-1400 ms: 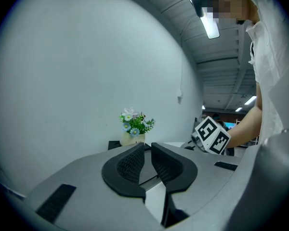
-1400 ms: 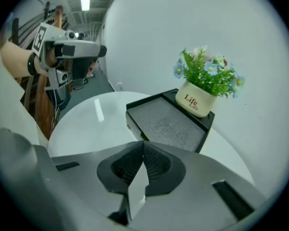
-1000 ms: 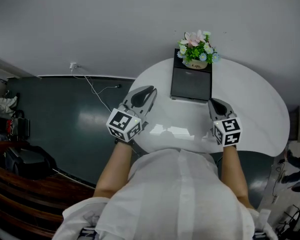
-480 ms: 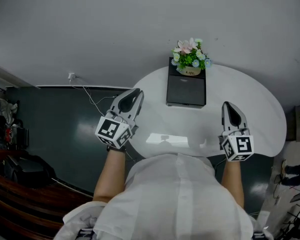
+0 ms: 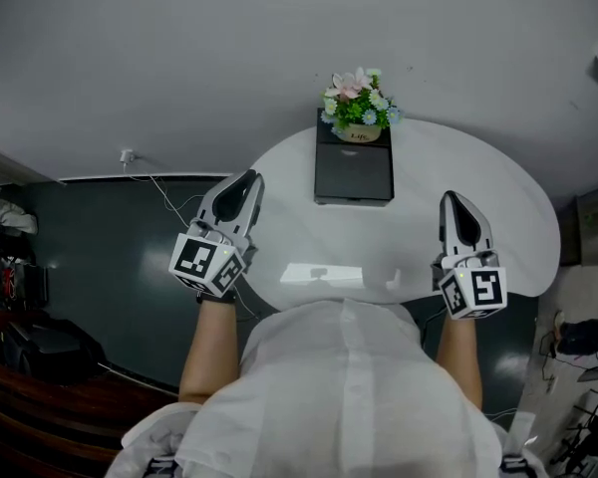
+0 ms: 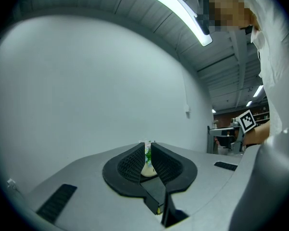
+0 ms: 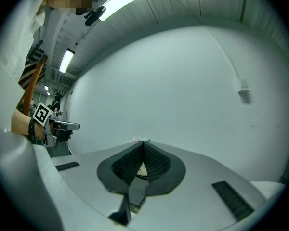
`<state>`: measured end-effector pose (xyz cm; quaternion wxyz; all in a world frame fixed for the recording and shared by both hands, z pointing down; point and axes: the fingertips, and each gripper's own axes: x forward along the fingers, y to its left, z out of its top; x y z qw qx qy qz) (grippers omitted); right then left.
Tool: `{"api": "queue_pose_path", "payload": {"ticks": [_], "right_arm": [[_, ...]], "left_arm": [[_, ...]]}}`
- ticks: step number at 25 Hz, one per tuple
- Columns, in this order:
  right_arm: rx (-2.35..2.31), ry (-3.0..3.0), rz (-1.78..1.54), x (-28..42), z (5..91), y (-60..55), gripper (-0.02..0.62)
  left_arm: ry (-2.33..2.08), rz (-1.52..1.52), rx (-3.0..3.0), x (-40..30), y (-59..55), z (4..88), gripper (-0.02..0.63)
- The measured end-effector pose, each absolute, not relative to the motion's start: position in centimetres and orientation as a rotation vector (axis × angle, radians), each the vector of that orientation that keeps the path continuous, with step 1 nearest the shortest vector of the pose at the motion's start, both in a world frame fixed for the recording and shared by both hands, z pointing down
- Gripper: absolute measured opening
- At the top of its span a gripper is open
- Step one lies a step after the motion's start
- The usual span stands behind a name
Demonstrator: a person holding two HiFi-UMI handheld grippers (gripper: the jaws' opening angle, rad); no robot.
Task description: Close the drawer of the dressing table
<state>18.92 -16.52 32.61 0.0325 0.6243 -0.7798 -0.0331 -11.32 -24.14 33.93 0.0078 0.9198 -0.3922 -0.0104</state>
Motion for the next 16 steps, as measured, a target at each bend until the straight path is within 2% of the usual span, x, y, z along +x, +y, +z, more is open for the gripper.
{"api": "queue_pose_path", "payload": {"ticks": [16], "right_arm": [[1.912, -2.374, -0.121, 19.0, 32.5, -15.2, 0.008]], "left_arm": [[-1.181, -0.053, 2.890, -10.4, -23.3, 34.2, 0.049]]}}
